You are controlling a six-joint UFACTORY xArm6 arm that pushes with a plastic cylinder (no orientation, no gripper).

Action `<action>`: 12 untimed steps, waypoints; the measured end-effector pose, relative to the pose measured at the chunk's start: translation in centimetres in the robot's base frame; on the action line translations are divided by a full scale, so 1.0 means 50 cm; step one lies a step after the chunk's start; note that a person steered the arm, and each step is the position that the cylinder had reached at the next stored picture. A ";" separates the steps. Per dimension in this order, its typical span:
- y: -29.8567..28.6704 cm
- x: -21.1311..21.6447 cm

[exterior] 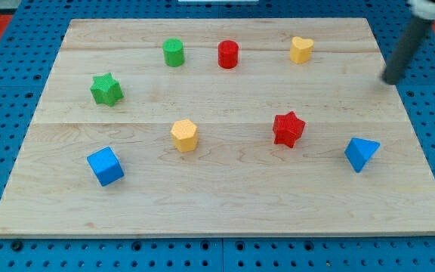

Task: Move red blocks and green star near green circle

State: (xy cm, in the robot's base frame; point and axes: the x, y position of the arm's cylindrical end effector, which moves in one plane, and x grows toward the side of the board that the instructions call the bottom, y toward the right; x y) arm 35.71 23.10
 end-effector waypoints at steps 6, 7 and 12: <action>-0.466 0.042; -0.588 0.111; -0.704 -0.060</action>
State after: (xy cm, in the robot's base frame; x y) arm 32.71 -12.10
